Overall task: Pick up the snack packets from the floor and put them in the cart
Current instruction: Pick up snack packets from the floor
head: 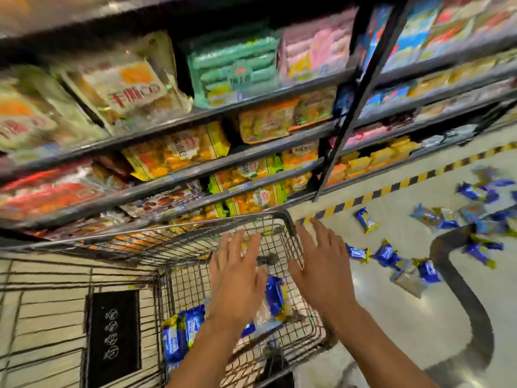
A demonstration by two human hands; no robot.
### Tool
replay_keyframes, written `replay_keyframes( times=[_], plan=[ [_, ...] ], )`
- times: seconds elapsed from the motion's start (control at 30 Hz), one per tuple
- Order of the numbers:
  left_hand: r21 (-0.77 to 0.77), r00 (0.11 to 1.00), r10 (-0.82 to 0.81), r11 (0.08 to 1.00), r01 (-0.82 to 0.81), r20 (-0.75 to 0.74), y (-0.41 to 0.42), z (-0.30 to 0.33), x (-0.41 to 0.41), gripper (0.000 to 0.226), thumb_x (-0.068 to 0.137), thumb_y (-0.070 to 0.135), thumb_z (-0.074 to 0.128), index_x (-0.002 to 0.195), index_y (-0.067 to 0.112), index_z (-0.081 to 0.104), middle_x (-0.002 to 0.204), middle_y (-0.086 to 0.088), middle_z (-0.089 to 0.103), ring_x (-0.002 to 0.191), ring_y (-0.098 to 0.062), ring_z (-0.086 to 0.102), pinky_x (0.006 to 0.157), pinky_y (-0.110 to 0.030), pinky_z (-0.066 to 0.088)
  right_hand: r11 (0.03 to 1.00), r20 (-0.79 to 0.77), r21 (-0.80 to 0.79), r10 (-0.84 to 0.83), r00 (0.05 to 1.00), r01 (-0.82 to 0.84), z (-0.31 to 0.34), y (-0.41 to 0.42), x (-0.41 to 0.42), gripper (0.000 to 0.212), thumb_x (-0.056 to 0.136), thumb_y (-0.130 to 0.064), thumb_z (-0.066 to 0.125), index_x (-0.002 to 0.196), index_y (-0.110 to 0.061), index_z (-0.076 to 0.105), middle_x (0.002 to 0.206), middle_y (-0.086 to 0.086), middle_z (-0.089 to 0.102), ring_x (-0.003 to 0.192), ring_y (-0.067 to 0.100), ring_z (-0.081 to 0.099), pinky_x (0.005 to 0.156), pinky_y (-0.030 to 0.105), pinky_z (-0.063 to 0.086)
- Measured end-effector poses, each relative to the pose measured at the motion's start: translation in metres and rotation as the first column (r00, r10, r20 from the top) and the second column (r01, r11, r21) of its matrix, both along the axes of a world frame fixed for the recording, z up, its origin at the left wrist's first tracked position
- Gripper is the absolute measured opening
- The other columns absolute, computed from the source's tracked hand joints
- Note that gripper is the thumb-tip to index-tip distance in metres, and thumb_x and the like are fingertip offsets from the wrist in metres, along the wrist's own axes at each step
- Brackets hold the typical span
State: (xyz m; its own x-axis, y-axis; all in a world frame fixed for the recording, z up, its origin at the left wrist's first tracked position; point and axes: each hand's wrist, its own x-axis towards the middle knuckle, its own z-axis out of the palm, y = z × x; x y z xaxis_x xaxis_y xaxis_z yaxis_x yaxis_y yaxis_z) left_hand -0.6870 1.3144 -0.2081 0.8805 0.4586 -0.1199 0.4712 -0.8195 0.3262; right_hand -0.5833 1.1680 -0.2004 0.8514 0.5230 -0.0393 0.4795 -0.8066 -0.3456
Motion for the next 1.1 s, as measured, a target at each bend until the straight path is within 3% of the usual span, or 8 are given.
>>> replay_keyframes(
  times=[0.17, 0.4, 0.6, 0.83, 1.0, 1.1],
  plan=[
    [0.007, 0.999, -0.036, 0.999, 0.036, 0.005, -0.051, 0.056, 0.025, 0.061, 0.102, 0.053, 0.03, 0.155, 0.046, 0.0, 0.165, 0.011, -0.008, 0.151, -0.019, -0.018, 0.123, -0.049, 0.002, 0.988, -0.013, 0.086, -0.128, 0.992, 0.129, 0.037, -0.072, 0.025, 0.072, 0.085, -0.056, 0.041, 0.151, -0.029, 0.033, 0.158, 0.007, 0.029, 0.14, 0.034, 0.032, 0.111, 0.05, 0.034],
    [0.051, 0.979, -0.167, 0.986, 0.162, 0.117, -0.181, 0.089, 0.059, 0.062, 0.101, 0.053, 0.034, 0.156, 0.044, 0.005, 0.166, 0.007, 0.003, 0.152, -0.019, -0.011, 0.122, -0.043, 0.003, 0.924, -0.06, 0.285, -0.247, 0.967, 0.254, 0.059, -0.213, 0.04, 0.069, 0.09, -0.046, 0.059, 0.151, -0.029, 0.033, 0.154, 0.009, 0.032, 0.137, 0.031, 0.033, 0.106, 0.048, 0.036],
    [0.006, 0.948, -0.297, 0.954, 0.299, 0.111, -0.309, 0.077, 0.083, 0.068, 0.098, 0.055, 0.041, 0.155, 0.046, 0.005, 0.166, 0.005, 0.004, 0.153, -0.022, -0.006, 0.123, -0.045, 0.009, 0.84, -0.157, 0.369, -0.366, 0.917, 0.399, 0.046, -0.357, 0.04, 0.072, 0.086, -0.04, 0.068, 0.149, -0.036, 0.034, 0.151, 0.005, 0.036, 0.13, 0.033, 0.042, 0.099, 0.049, 0.044],
    [0.018, 0.88, -0.467, 0.884, 0.467, 0.086, -0.421, 0.074, 0.122, 0.07, 0.096, 0.054, 0.046, 0.156, 0.041, 0.012, 0.165, -0.001, 0.012, 0.152, -0.026, 0.004, 0.122, -0.044, 0.014, 0.734, -0.2, 0.374, -0.534, 0.822, 0.567, 0.044, -0.481, 0.04, 0.071, 0.084, -0.053, 0.059, 0.149, -0.035, 0.035, 0.15, 0.001, 0.035, 0.133, 0.025, 0.041, 0.098, 0.042, 0.047],
    [0.014, 0.817, -0.567, 0.822, 0.569, 0.105, -0.477, 0.077, 0.159, 0.075, 0.093, 0.053, 0.054, 0.156, 0.04, 0.015, 0.163, 0.001, 0.015, 0.15, -0.028, 0.009, 0.12, -0.048, 0.02, 0.67, -0.177, 0.36, -0.634, 0.753, 0.649, 0.051, -0.543, 0.045, 0.076, 0.086, -0.039, 0.071, 0.151, -0.029, 0.033, 0.153, 0.002, 0.031, 0.135, 0.024, 0.037, 0.103, 0.034, 0.038],
    [-0.007, 0.763, -0.634, 0.768, 0.64, 0.126, -0.508, 0.077, 0.186, 0.079, 0.091, 0.053, 0.059, 0.156, 0.041, 0.015, 0.163, 0.002, 0.014, 0.151, -0.027, 0.009, 0.119, -0.051, 0.021, 0.627, -0.172, 0.339, -0.691, 0.702, 0.701, 0.053, -0.575, 0.055, 0.078, 0.087, -0.043, 0.069, 0.152, -0.034, 0.028, 0.155, -0.002, 0.026, 0.137, 0.024, 0.033, 0.104, 0.037, 0.039]
  ],
)
